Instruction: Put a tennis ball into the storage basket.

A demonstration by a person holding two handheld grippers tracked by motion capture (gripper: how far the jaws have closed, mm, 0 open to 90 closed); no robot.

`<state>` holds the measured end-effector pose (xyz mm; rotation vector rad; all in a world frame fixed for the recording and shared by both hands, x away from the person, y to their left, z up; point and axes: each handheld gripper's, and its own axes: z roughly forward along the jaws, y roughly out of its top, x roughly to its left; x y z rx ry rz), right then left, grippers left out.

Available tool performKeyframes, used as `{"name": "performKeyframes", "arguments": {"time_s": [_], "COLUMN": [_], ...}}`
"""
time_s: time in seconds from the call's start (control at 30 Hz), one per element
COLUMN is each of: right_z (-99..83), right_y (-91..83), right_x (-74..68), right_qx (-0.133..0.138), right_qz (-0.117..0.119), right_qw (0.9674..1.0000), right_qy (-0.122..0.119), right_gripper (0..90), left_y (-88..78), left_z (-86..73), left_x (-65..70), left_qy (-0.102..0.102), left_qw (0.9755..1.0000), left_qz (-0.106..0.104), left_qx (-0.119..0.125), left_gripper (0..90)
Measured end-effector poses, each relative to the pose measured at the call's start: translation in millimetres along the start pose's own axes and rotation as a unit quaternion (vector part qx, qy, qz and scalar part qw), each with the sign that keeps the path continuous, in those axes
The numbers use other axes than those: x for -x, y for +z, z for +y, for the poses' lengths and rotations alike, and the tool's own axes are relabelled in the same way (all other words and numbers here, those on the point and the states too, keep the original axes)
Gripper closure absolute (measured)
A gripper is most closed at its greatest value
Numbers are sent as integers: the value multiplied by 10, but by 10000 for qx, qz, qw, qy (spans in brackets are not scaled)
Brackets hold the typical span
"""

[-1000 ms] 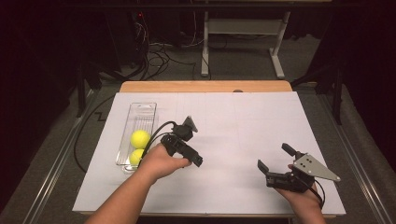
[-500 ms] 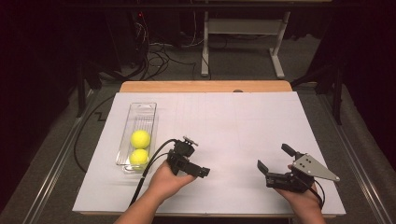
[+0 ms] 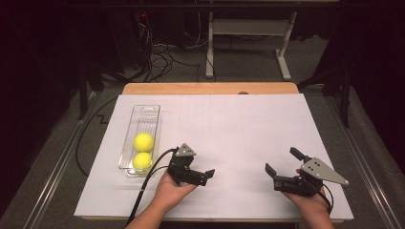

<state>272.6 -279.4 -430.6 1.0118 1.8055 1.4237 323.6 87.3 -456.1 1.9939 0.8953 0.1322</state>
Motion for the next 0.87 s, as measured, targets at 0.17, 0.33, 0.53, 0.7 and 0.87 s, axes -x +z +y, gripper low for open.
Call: {"name": "performKeyframes", "arguments": {"time_s": [0.17, 0.33, 0.53, 0.7, 0.87], "right_z": [-7, -4, 6, 15, 20], "right_y": [-17, -35, -68, -91, -81], "right_x": [46, 72, 74, 67, 40], "right_qx": [10, 37, 97, 136, 124], "right_qz": [-63, -103, -117, -133, -142], "right_qw": [10000, 9999, 9998, 9998, 9998], "right_qy": [69, 100, 111, 110, 84], "right_gripper": [1, 1, 1, 1, 1], "left_y": [-176, -503, -999, -1331, -1386], "left_z": [2, 19, -154, -336, -379], "left_x": [-28, -69, -223, -397, -505], "left_qy": [49, 222, 378, 198, -49], "left_qw": [9990, 9956, 9881, 9789, 9771], "left_qz": [-181, -144, 142, 354, 321], "left_qx": [401, 898, 1481, 2002, 2101], "left_gripper": [6, 4, 1, 1, 1]}}
